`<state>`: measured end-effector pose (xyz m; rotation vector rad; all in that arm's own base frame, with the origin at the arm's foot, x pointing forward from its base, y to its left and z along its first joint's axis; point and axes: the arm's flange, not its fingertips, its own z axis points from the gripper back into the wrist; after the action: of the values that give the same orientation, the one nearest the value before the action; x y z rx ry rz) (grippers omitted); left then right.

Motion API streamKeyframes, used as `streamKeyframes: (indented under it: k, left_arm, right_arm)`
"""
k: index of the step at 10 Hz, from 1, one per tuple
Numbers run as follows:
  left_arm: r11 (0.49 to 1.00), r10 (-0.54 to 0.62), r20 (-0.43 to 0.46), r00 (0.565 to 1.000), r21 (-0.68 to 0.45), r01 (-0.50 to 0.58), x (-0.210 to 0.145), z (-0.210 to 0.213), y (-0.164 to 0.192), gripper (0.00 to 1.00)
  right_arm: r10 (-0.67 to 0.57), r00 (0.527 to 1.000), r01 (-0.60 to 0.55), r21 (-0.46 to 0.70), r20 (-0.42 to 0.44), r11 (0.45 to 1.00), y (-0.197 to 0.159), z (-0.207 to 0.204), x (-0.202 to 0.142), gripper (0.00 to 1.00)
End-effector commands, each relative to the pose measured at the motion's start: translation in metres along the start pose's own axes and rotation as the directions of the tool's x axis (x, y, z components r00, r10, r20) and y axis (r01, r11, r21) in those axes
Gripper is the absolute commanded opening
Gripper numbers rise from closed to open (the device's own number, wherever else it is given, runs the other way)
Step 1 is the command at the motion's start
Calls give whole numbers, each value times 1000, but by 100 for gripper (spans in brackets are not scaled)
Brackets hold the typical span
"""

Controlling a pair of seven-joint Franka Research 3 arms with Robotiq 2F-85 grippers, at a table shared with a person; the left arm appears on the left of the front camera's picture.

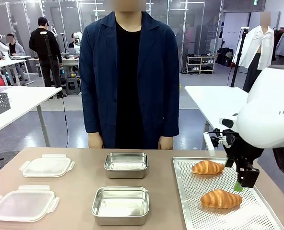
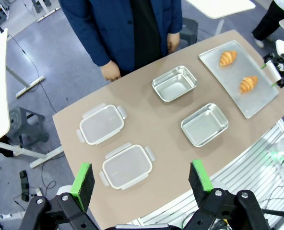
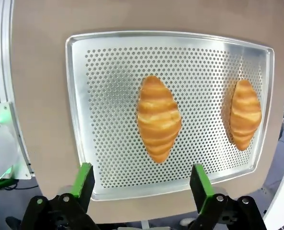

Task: Place the bread into the airtight container.
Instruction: Pick up a Butter Roll and place it into an empty Airtight Container.

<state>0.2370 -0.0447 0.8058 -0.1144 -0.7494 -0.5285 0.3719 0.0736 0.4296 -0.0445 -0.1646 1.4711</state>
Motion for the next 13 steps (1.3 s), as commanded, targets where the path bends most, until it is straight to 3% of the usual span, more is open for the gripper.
streamKeyframes:
  k: [1,5,13]
  left_arm:
    - [1000,-3,3,1000,-7,3,0,0,0,100]
    - [1000,-3,3,1000,-7,3,0,0,0,100]
    - [1000,-3,3,1000,-7,3,0,0,0,100]
  right_arm:
    - [-8,1000,8,0,-11,1000,-4,-33,-3,100]
    - [-1,1000,1,53,-13,999,-12,-71,-11,100]
    - [-55,998,56,36,-27,998,-35,-127,-12,100]
